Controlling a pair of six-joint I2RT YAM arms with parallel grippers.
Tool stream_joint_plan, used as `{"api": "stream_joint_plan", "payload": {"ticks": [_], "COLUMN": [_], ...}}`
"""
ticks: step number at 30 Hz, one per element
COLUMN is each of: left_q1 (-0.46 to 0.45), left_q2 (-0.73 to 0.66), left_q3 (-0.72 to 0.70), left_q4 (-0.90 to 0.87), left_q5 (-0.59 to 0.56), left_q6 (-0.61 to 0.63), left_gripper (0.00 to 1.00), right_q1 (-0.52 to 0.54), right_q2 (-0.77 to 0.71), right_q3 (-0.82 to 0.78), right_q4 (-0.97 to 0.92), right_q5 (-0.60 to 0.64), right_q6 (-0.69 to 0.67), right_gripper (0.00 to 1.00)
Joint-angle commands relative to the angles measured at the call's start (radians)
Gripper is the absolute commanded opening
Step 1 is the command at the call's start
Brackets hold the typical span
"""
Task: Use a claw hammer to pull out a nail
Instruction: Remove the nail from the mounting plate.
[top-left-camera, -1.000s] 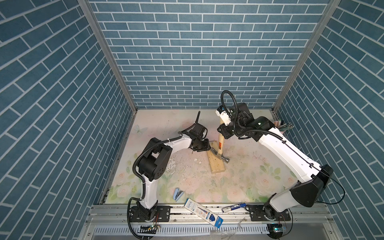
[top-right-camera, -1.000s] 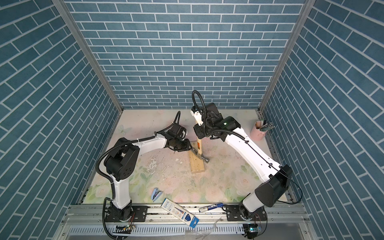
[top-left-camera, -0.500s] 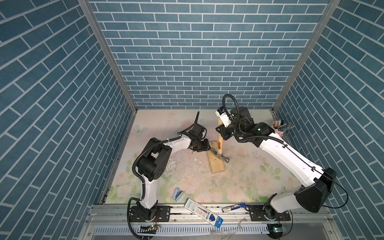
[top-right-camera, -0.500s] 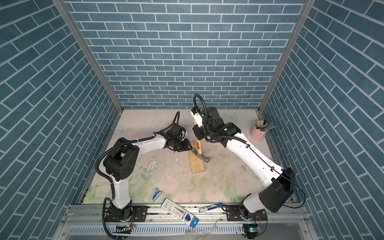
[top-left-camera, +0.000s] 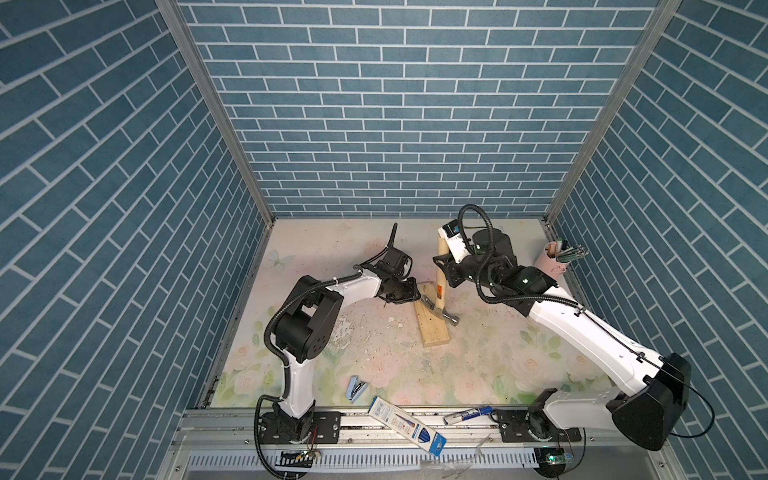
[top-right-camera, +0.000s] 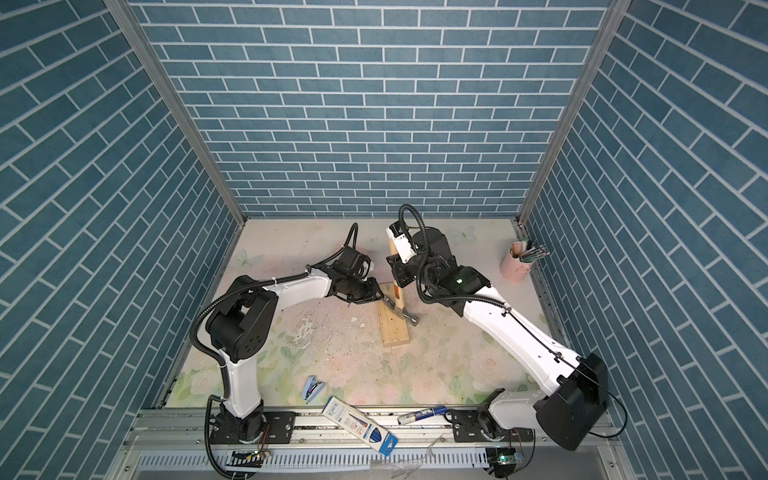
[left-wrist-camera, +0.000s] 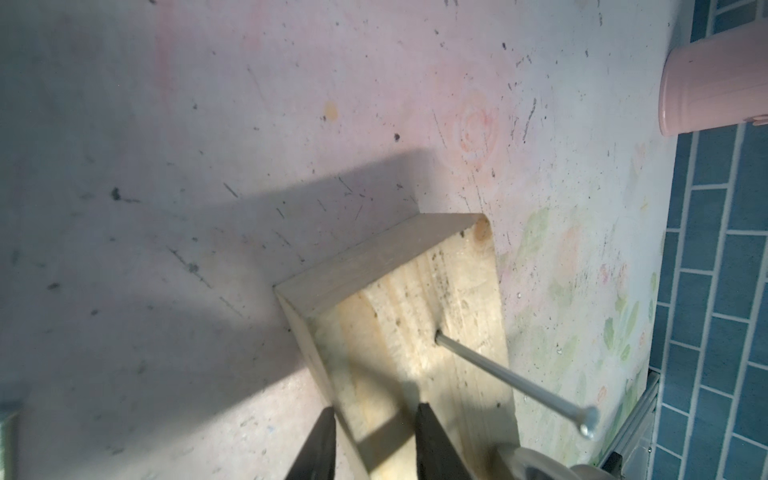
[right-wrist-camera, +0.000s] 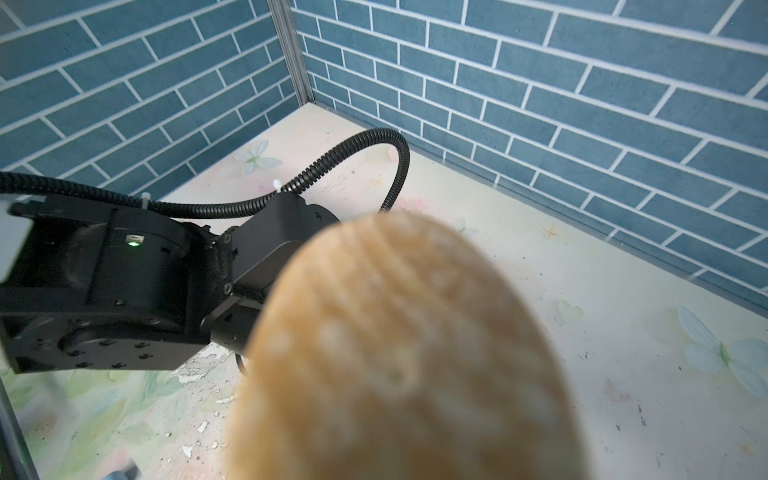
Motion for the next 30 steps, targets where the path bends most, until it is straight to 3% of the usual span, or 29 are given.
{"api": "stream_joint_plan", "payload": {"ticks": [1, 11, 18, 30], "left_q1": [0.007, 0.009, 0.009, 0.008], "left_q2": [0.015, 0.029, 0.032, 0.042], "left_q3": [-0.032, -0.035, -0.045, -0.054], "left_q4": [-0.038, -0.032, -0.027, -0.020], "left_q5": [-0.028, -0.020, -0.017, -0.009], "left_q6": [-0.008, -0.015, -0.020, -0.033], "left_gripper": [0.32, 0.31, 0.31, 0.31], "right_q1": [-0.004, -0.035, -0.092, -0.124], "right_q2": [-0.047, -0.138, -0.191, -0.235], "right_q3": [-0.071, -0.269, -0.401, -0.541], "right_q4": [0.167, 0.382, 0.540, 0.717], "right_q5": [0.029, -0.024, -0.130, -0.239], "right_q6": [-0.041, 0.002, 0.050, 0.062], "right_gripper": [0.00, 0.00, 0.00, 0.00]}}
